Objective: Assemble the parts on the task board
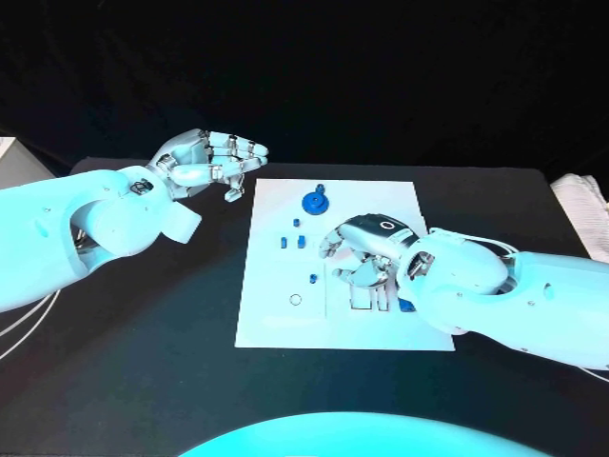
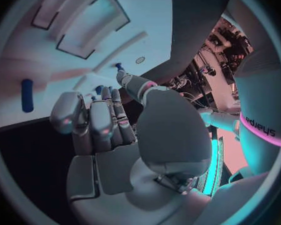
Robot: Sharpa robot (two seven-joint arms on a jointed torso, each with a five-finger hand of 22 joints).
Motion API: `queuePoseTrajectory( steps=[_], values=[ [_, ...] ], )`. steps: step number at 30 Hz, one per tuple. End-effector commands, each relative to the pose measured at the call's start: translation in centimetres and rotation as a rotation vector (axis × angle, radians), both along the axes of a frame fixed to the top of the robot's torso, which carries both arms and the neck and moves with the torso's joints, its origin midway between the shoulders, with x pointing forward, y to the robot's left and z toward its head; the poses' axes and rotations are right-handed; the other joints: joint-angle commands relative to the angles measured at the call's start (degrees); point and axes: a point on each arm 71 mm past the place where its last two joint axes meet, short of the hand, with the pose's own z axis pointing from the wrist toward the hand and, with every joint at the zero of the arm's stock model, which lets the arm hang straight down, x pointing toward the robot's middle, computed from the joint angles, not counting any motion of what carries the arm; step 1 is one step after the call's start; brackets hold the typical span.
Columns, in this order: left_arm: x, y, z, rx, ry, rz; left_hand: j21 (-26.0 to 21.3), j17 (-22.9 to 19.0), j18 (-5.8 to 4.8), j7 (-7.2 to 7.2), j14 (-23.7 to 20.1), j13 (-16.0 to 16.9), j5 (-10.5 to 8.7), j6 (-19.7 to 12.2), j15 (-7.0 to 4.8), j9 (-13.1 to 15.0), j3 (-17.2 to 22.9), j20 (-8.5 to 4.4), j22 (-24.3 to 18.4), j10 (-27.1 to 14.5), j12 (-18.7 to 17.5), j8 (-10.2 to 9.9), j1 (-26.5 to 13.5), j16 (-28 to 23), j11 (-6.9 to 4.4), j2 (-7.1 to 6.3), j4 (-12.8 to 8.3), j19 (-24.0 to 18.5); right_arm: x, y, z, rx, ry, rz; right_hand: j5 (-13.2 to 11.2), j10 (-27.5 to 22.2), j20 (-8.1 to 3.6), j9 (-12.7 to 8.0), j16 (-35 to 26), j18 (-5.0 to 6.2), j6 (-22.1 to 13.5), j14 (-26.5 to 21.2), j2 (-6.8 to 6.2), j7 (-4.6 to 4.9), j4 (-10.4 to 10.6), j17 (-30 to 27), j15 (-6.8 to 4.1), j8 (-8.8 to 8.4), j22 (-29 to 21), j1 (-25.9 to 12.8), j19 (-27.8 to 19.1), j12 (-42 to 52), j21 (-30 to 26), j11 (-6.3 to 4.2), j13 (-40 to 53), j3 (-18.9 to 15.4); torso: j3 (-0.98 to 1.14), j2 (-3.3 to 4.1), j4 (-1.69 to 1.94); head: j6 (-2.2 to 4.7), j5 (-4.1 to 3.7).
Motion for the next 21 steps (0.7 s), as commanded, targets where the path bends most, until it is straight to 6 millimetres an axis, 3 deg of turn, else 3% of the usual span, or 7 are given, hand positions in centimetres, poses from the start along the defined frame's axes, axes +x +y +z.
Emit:
queuePoseTrajectory(
  steps=[1, 5, 10, 21],
  values=[
    [-0.1, -0.2, 0.1, -0.014, 0.002, -0.017, -0.3, 0.1, -0.05, 0.13, -0.1, -0.1, -0.17, -0.4, 0.19, -0.1, 0.2, 0.06, 0.0, -0.3, 0.3, 0.3, -0.5, -0.4, 0.10, -0.12, -0.2, -0.3, 0.6, -1.4, 0.6, 0.025, 0.048, -0.032, 0.3, 0.8, -0.19, -0.1, 1.0, 0.04, 0.4, 0.9, -0.02, 0.05, 0.2, 1.2, 0.04, -0.31, 1.3, 0.4, 1.0, 1.0, 1.5, -0.02, 0.1, 0.2, -0.05, -0.03, -0.07, 0.45, -0.42],
    [-0.1, -0.1, 0.1, -0.015, -0.001, -0.016, -0.2, 0.1, -0.07, 0.14, -0.1, -0.1, -0.17, -0.4, 0.21, -0.1, 0.3, 0.08, 0.0, -0.4, 0.3, 0.3, -0.6, -0.4, 0.11, -0.10, -0.2, -0.3, 1.9, -4.3, 2.0, 0.003, 0.045, -0.091, 0.7, 0.9, -0.30, -0.1, 1.8, -0.25, 0.3, 1.5, -0.23, 0.12, 0.3, 2.1, -0.03, -0.44, 2.4, 0.3, 1.7, 1.7, 2.8, -0.08, 0.1, 0.3, -0.04, -0.01, -0.05, 1.04, -0.78],
    [-0.1, -0.1, 0.1, -0.016, -0.003, -0.014, -0.2, 0.1, -0.09, 0.14, -0.1, -0.1, -0.17, -0.4, 0.21, -0.1, 0.3, 0.09, 0.1, -0.4, 0.4, 0.3, -0.6, -0.4, 0.11, -0.11, -0.2, -0.3, 2.8, -6.6, 2.9, -0.036, 0.011, -0.132, 0.6, 0.1, -0.33, -0.2, 1.7, -0.22, 0.0, 1.5, -1.11, -0.17, 0.6, 1.7, -0.03, -0.69, 2.2, -0.4, 1.7, 2.1, 2.6, -0.10, -0.2, -0.5, 0.03, 0.07, -0.03, 1.30, -0.97],
    [-0.1, -0.2, 0.0, -0.017, -0.002, -0.019, -0.2, 0.1, -0.09, 0.14, -0.1, -0.1, -0.17, -0.4, 0.21, -0.1, 0.3, 0.09, 0.1, -0.4, 0.4, 0.3, -0.6, -0.4, 0.11, -0.11, -0.2, -0.3, 4.2, -7.9, 2.4, -0.123, -0.009, -0.154, 0.1, -3.0, 0.01, -0.6, 1.3, 0.15, -1.3, 0.7, -0.98, -1.16, 1.4, 0.3, 0.27, -1.66, 0.8, 0.7, 0.7, 3.5, 0.4, 0.25, -0.8, -4.4, 0.07, 0.23, 0.10, 1.53, -0.95]
  ],
)
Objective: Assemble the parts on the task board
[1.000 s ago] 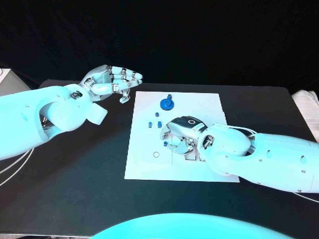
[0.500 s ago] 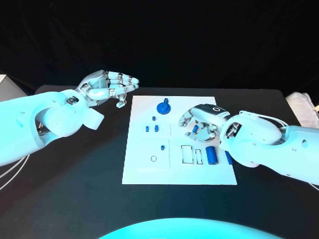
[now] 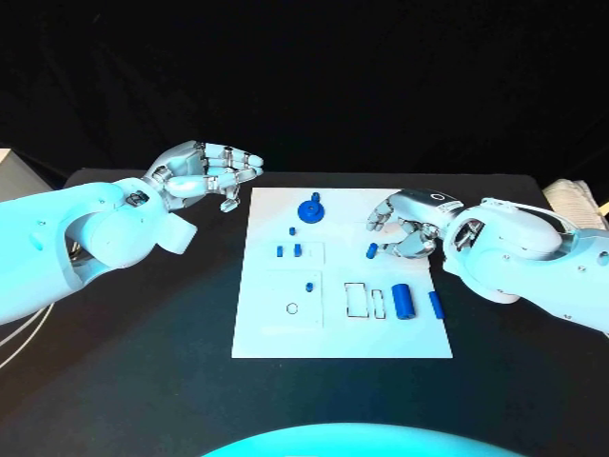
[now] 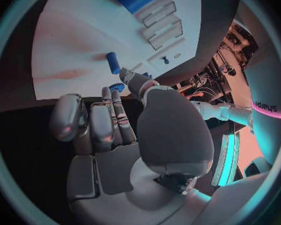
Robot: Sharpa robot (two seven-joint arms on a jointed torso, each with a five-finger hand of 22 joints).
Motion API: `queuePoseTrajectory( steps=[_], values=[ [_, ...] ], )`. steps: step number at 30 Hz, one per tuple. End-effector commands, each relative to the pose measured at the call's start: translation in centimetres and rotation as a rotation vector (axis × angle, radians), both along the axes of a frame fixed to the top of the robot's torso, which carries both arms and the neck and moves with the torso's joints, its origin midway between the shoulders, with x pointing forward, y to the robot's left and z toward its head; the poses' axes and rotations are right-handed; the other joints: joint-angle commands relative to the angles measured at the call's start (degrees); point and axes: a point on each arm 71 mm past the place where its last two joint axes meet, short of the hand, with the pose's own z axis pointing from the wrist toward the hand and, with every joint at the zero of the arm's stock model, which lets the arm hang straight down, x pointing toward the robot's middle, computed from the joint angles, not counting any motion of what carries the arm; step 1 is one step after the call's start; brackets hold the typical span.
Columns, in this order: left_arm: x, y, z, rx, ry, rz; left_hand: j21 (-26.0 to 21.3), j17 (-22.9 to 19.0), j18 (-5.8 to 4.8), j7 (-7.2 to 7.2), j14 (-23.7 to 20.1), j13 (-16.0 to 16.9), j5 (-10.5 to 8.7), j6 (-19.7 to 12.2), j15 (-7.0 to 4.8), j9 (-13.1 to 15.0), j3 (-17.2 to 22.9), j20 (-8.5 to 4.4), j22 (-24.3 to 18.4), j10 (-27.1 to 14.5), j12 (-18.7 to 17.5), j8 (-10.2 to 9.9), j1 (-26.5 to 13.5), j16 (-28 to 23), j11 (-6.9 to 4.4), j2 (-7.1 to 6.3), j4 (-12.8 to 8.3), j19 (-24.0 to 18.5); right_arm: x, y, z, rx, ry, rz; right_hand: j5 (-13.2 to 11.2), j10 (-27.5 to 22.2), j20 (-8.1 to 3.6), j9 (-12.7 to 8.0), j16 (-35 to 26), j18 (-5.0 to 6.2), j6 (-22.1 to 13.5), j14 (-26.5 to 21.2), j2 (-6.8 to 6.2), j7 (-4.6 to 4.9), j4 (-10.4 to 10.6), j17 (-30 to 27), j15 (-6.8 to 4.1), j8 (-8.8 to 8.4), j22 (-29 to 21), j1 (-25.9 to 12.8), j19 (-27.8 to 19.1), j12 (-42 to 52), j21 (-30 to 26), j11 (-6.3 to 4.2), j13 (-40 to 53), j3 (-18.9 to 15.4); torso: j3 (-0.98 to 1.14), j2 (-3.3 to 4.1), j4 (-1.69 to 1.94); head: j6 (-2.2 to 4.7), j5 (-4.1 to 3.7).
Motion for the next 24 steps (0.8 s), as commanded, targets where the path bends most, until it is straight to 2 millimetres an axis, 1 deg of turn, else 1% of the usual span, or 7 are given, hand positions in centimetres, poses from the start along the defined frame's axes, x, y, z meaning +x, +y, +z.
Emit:
queuePoseTrajectory(
  steps=[1, 6, 10, 12, 16, 19, 24],
  values=[
    [-0.1, -0.2, 0.1, -0.016, -0.002, -0.018, -0.2, 0.1, -0.09, 0.14, -0.1, 0.0, -0.17, -0.4, 0.22, -0.1, 0.1, 0.09, 0.1, -0.4, 0.4, 0.3, -0.6, -0.4, 0.11, -0.11, -0.1, -0.3, 0.2, 0.1, -0.6, -0.065, 0.016, 0.026, -0.3, -0.4, -0.10, -0.1, -0.3, 0.15, -0.3, -0.3, 0.06, -0.17, 0.0, -0.1, 0.06, -0.34, -0.1, 0.7, -0.3, 0.3, -0.2, 0.05, -0.1, -0.4, 0.04, 0.07, 0.05, -0.05, 0.03],
    [-0.1, -0.2, 0.1, -0.016, -0.001, -0.018, -0.2, 0.1, -0.09, 0.14, -0.1, 0.0, -0.17, -0.4, 0.22, -0.1, 0.1, 0.09, 0.1, -0.4, 0.4, 0.3, -0.6, -0.4, 0.11, -0.11, -0.1, -0.3, 0.5, 0.2, -1.2, -0.097, 0.036, 0.027, -0.3, -0.3, -0.10, -0.1, -0.1, 0.07, -0.2, -0.2, 0.26, -0.21, 0.1, 0.1, 0.08, -0.36, 0.3, 1.0, -0.1, 0.6, 0.2, 0.05, -0.1, -0.6, -0.09, 0.02, 0.04, -0.18, -0.04],
    [-0.1, -0.1, 0.1, -0.016, -0.001, -0.018, -0.2, 0.1, -0.09, 0.14, -0.1, 0.0, -0.17, -0.4, 0.22, -0.1, 0.1, 0.09, 0.1, -0.4, 0.4, 0.3, -0.6, -0.4, 0.11, -0.11, -0.1, -0.3, 0.5, 0.6, -1.8, -0.109, 0.044, 0.035, -0.2, 0.4, -0.27, 0.0, 0.4, -0.06, 0.3, 0.1, 0.75, -0.11, 0.2, 0.5, 0.03, -0.21, 0.9, 1.5, 0.3, 1.7, 0.9, -0.09, 0.0, -0.5, -0.01, 0.06, -0.01, -0.28, 0.21],
    [-0.1, -0.1, 0.1, -0.016, -0.001, -0.018, -0.2, 0.1, -0.09, 0.14, -0.1, 0.0, -0.17, -0.4, 0.22, -0.1, 0.1, 0.09, 0.1, -0.4, 0.4, 0.3, -0.6, -0.4, 0.11, -0.11, -0.1, -0.3, 0.4, 0.9, -2.0, -0.110, 0.046, 0.041, -0.2, 1.2, -0.48, 0.0, 0.8, -0.23, 0.7, 0.4, 0.95, 0.02, 0.3, 1.0, -0.08, -0.09, 1.6, 1.7, 0.8, 2.6, 1.7, -0.25, 0.0, 0.0, 0.02, 0.10, 0.02, -0.33, 0.21],
    [-0.1, -0.1, 0.1, -0.016, -0.002, -0.017, -0.2, 0.1, -0.09, 0.14, -0.1, 0.0, -0.17, -0.4, 0.22, -0.1, 0.1, 0.09, 0.1, -0.4, 0.4, 0.3, -0.6, -0.4, 0.11, -0.11, -0.1, -0.3, 0.4, 1.3, -2.2, -0.115, 0.048, 0.046, -0.2, 3.0, -0.81, 0.0, 1.8, -0.65, 1.8, 1.3, 1.12, 0.18, 0.5, 2.2, -0.40, 0.26, 3.2, 1.5, 1.8, 3.8, 3.6, -0.59, -0.2, 1.6, -0.05, 0.03, 0.07, -0.46, 0.10],
    [-0.1, -0.1, 0.1, -0.017, -0.005, -0.013, -0.1, 0.1, -0.11, 0.11, -0.1, 0.0, -0.19, -0.4, 0.23, 0.0, 0.2, 0.12, 0.1, -0.5, 0.5, 0.5, -0.7, -0.4, 0.11, -0.11, -0.2, -0.2, 0.5, 1.4, -2.3, -0.117, 0.049, 0.045, -0.2, 4.7, -1.12, 0.1, 2.5, -0.92, 2.7, 1.8, 1.15, 0.39, 0.8, 3.2, -0.66, 0.57, 4.4, 1.1, 2.4, 4.3, 4.9, -1.00, -0.3, 3.1, -0.09, 0.01, 0.01, -0.53, 0.09],
    [-0.1, -0.1, 0.1, -0.017, -0.009, -0.009, 0.1, 0.1, -0.16, 0.10, -0.1, 0.0, -0.17, -0.4, 0.22, 0.0, 0.3, 0.13, 0.3, -0.4, 0.6, 0.5, -0.7, -0.4, 0.10, -0.05, -0.2, -0.1, 0.5, 1.6, -2.5, -0.114, 0.053, 0.050, -0.7, 6.8, -1.43, 0.3, 2.6, -1.21, 4.0, 1.9, 1.49, 0.36, 1.6, 3.2, -1.01, 1.11, 5.5, 0.2, 3.0, 4.4, 6.2, -1.41, -0.6, 4.8, -0.03, 0.02, -0.03, -0.60, 0.18]
  ],
)
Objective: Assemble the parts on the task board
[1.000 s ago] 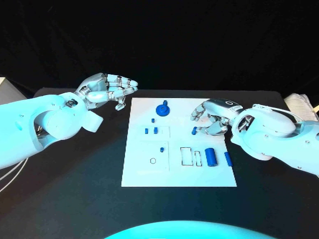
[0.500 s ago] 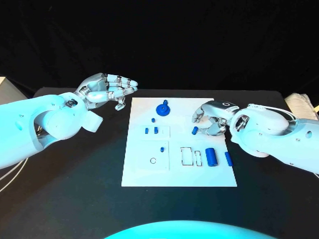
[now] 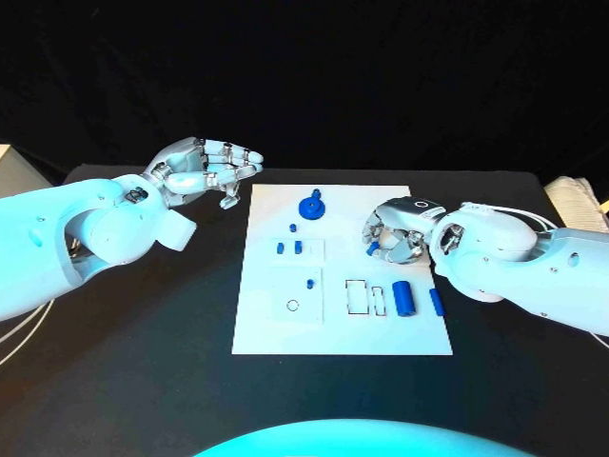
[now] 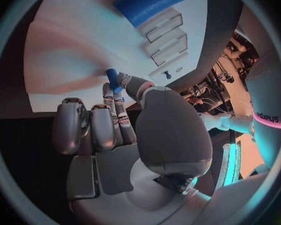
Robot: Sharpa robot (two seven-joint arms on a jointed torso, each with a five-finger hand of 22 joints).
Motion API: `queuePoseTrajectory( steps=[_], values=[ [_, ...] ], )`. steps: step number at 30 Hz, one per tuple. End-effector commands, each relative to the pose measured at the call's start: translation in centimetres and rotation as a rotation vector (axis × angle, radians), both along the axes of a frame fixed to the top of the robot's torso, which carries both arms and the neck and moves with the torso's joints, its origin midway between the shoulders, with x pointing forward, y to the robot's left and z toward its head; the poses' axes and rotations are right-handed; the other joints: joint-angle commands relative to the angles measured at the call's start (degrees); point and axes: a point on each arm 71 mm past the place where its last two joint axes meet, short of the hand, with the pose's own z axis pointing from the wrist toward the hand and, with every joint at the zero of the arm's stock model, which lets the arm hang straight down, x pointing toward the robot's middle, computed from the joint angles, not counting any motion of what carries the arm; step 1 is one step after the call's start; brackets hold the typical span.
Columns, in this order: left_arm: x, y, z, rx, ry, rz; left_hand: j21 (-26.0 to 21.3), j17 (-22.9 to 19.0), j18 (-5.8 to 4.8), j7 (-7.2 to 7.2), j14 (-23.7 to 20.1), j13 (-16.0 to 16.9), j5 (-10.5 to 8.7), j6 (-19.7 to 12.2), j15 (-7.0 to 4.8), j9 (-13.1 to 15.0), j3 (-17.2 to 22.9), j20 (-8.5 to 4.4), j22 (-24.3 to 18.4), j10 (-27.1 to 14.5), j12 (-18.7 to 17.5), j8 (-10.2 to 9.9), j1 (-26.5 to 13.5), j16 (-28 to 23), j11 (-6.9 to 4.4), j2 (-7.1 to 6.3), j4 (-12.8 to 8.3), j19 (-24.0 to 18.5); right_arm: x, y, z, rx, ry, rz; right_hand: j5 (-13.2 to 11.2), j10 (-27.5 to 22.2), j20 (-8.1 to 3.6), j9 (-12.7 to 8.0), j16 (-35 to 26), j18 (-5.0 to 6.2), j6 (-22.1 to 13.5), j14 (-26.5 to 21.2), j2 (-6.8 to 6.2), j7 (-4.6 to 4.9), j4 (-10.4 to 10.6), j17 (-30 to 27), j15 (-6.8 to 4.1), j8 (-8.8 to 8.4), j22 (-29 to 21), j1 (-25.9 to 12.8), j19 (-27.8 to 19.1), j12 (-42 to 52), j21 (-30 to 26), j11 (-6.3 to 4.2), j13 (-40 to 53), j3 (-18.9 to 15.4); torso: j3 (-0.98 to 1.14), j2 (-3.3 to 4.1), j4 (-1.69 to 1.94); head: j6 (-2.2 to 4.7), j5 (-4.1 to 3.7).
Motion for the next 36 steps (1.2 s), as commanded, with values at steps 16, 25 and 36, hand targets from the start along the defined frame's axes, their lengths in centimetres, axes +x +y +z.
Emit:
queuePoseTrajectory(
  steps=[16, 25, 36],
  values=[
    [-0.1, -0.1, 0.1, -0.014, -0.002, -0.011, 0.1, 0.1, -0.14, 0.10, -0.1, 0.0, -0.17, -0.4, 0.21, 0.0, 0.3, 0.13, 0.0, -0.2, 0.3, 0.3, -0.5, -0.1, -0.11, 0.20, -0.3, -0.1, 0.1, 0.1, -0.4, -0.038, -0.007, 0.004, -0.8, 2.6, -0.43, 0.8, 0.4, -1.40, 2.4, 1.4, 1.18, -0.35, -0.5, 0.2, -0.85, 1.46, 1.6, 0.4, 0.9, -0.7, 1.6, -0.45, -0.5, 3.0, 0.03, -0.07, -0.02, -0.23, -0.04],
    [0.0, -0.1, 0.1, -0.013, 0.001, -0.011, 0.0, 0.1, -0.12, 0.12, -0.1, 0.0, -0.18, -0.5, 0.22, 0.0, 0.3, 0.13, 0.0, -0.2, 0.4, 0.3, -0.6, -0.1, -0.11, 0.19, -0.3, -0.2, -0.2, 0.5, 0.1, 0.002, -0.062, 0.016, -2.6, 9.4, -1.53, 2.3, 1.0, -2.27, 5.4, 1.6, 3.50, -1.32, -3.0, 0.9, -2.32, 3.44, 5.1, 2.4, 2.4, 0.6, 5.7, -2.24, 1.0, 5.7, 0.04, -0.11, 0.01, -0.33, -0.10],
    [0.0, -0.2, 0.1, -0.018, 0.004, -0.012, 0.0, 0.1, -0.12, 0.12, -0.1, 0.0, -0.18, -0.5, 0.22, 0.0, 0.3, 0.13, 0.0, -0.2, 0.4, 0.3, -0.6, -0.1, -0.11, 0.19, -0.3, -0.2, -0.7, 0.6, 0.7, 0.032, -0.097, 0.022, -3.3, 9.8, -1.60, 2.7, 1.8, -2.56, 5.6, 2.0, 3.75, -1.32, -3.4, 2.3, -2.49, 3.65, 6.1, 2.5, 2.8, 0.2, 6.9, -2.31, 1.1, 6.0, -0.02, -0.11, 0.02, -0.41, 0.11]
  ],
)
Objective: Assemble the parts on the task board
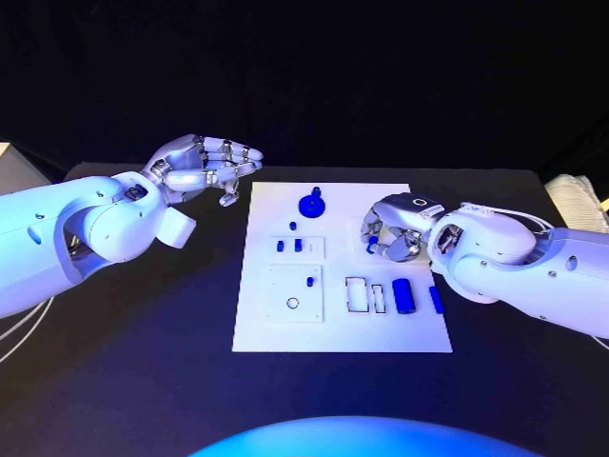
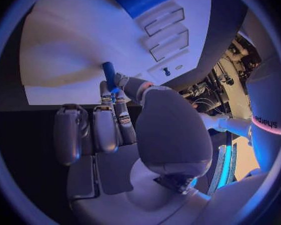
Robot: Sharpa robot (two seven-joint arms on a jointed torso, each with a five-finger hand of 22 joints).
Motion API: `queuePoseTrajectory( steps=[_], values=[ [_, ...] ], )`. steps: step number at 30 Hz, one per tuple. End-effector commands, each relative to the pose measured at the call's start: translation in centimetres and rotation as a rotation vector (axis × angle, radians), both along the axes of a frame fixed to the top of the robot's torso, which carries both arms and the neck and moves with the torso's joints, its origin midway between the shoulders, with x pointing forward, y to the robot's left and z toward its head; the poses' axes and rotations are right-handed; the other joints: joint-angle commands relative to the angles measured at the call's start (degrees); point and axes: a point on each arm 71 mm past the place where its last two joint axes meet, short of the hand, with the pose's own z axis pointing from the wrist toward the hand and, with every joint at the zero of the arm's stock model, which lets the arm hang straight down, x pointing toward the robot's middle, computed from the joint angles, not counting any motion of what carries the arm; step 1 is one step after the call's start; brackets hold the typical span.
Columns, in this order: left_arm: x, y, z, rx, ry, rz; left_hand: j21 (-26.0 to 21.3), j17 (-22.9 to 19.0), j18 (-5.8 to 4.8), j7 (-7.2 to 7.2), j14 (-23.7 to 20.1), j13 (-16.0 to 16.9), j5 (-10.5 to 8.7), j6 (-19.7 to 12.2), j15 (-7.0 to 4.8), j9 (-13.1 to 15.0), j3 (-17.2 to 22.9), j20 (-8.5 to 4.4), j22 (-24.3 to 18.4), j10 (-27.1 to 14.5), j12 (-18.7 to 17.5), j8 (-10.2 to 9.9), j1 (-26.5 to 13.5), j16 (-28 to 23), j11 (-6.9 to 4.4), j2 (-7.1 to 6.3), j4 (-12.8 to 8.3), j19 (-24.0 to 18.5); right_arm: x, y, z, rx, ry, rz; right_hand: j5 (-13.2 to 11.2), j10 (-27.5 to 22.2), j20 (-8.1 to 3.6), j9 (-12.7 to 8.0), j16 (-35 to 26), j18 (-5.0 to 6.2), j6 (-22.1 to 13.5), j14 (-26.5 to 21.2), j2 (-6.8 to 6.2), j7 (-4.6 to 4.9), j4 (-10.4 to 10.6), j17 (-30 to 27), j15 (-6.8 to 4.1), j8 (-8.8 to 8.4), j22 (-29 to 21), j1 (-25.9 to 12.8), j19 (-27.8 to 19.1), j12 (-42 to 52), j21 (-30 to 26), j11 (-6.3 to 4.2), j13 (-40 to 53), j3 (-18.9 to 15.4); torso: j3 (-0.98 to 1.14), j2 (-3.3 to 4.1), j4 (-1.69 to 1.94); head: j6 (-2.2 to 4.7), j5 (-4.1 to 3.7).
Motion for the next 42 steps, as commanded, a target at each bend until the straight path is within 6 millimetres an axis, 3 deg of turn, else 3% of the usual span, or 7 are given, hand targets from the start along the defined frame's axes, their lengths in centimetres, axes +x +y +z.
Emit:
queuePoseTrajectory(
  steps=[1, 10, 16, 23, 29, 32, 42],
  values=[
    [0.0, -0.2, 0.1, -0.018, 0.003, -0.014, 0.0, 0.1, -0.12, 0.12, -0.1, 0.0, -0.18, -0.5, 0.22, 0.0, 0.2, 0.13, 0.0, -0.2, 0.4, 0.3, -0.6, -0.1, -0.10, 0.19, -0.1, -0.2, -0.2, 0.2, 0.5, 0.015, -0.039, 0.010, -0.2, 4.7, -0.25, 0.1, 0.4, -0.40, 0.4, 1.8, 1.40, 0.07, -0.3, 0.1, -0.28, 0.32, 6.1, 1.0, 1.9, 0.5, 0.3, -4.42, 1.8, 0.1, -0.04, -0.04, -0.02, 0.02, 0.14],
    [0.1, -0.3, 0.0, -0.020, 0.004, -0.013, 0.0, 0.1, -0.12, 0.17, -0.1, 0.0, -0.19, -0.6, 0.24, -0.1, 0.2, 0.15, 0.0, -0.2, 0.4, 0.3, -0.7, -0.1, -0.08, 0.23, -0.1, -0.2, -0.9, 0.5, 3.1, 0.050, -0.070, 0.029, -0.2, 4.8, -0.23, 0.2, 0.4, -0.43, 0.5, 1.9, 1.31, 0.06, -0.4, 0.2, -0.31, 0.37, 6.2, 1.0, 1.9, 0.4, 0.5, -4.44, 1.8, 0.1, -0.10, -0.16, -0.02, 0.12, 0.25],
    [0.3, -0.4, 0.0, -0.026, 0.005, -0.014, -0.1, 0.2, -0.09, 0.21, -0.1, 0.0, -0.24, -0.7, 0.29, -0.1, 0.1, 0.19, -0.1, -0.4, 0.5, 0.3, -1.2, -0.1, -0.03, 0.19, 0.0, -0.3, -2.4, 3.0, 4.3, 0.099, -0.064, 0.106, -0.2, 4.8, -0.20, 0.2, 0.5, -0.42, 0.5, 1.9, 1.27, 0.05, -0.5, 0.3, -0.37, 0.39, 6.2, 1.0, 1.9, 0.3, 0.4, -4.45, 1.8, 0.1, -0.06, -0.12, -0.17, 0.27, 0.55],
    [0.4, -0.8, 0.0, -0.029, 0.004, -0.021, -0.1, 0.2, -0.09, 0.22, -0.1, 0.0, -0.26, -0.8, 0.32, -0.1, 0.0, 0.21, -0.2, -0.4, 0.6, 0.4, -1.5, -0.1, -0.02, 0.13, 0.1, -0.3, -4.5, 7.4, 3.1, 0.147, -0.016, 0.221, -0.1, 4.8, -0.17, 0.2, 0.3, -0.36, 0.5, 1.8, 1.26, 0.06, -0.5, -0.1, -0.41, 0.38, 6.0, 1.0, 1.8, 0.2, 0.1, -4.45, 1.8, 0.1, -0.11, -0.29, -0.27, 0.13, 1.43],
    [0.4, -1.0, -0.1, -0.031, 0.005, -0.026, -0.3, 0.2, -0.06, 0.22, -0.1, 0.0, -0.26, -0.8, 0.32, -0.1, 0.0, 0.21, -0.3, -0.4, 0.6, 0.4, -1.5, -0.1, -0.02, 0.12, 0.1, -0.5, -6.0, 10.4, 1.6, 0.163, 0.017, 0.303, -0.1, 4.8, -0.15, 0.3, 0.3, -0.34, 0.4, 1.8, 1.26, 0.08, -0.6, -0.2, -0.43, 0.35, 5.9, 1.0, 1.7, 0.1, 0.0, -4.44, 1.8, 0.2, -0.20, -0.14, -0.04, 0.34, 1.80],
    [0.4, -1.1, -0.1, -0.031, 0.006, -0.028, -0.3, 0.2, -0.06, 0.22, -0.1, 0.0, -0.26, -0.8, 0.32, -0.1, 0.0, 0.21, -0.3, -0.4, 0.6, 0.4, -1.5, -0.1, -0.02, 0.12, 0.1, -0.5, -6.7, 11.6, 0.9, 0.170, 0.033, 0.337, 0.0, 4.8, -0.15, 0.3, 0.2, -0.32, 0.4, 1.7, 1.25, 0.10, -0.7, -0.3, -0.44, 0.34, 5.9, 1.1, 1.7, 0.1, -0.1, -4.43, 1.8, 0.2, -0.14, -0.07, -0.10, 0.36, 2.19],
    [0.4, -1.4, -0.1, -0.031, 0.009, -0.035, -0.3, 0.2, -0.06, 0.22, -0.1, 0.0, -0.26, -0.8, 0.32, -0.1, 0.0, 0.21, -0.3, -0.4, 0.6, 0.4, -1.5, -0.1, -0.02, 0.12, 0.1, -0.5, -7.1, 13.1, -1.0, 0.152, 0.068, 0.358, 0.0, 4.8, -0.14, 0.3, 0.1, -0.28, 0.4, 1.7, 1.26, 0.13, -0.8, -0.5, -0.43, 0.32, 5.8, 1.1, 1.6, 0.0, -0.2, -4.41, 1.8, 0.3, -0.06, 0.01, -0.20, -0.08, 2.93]
  ],
)
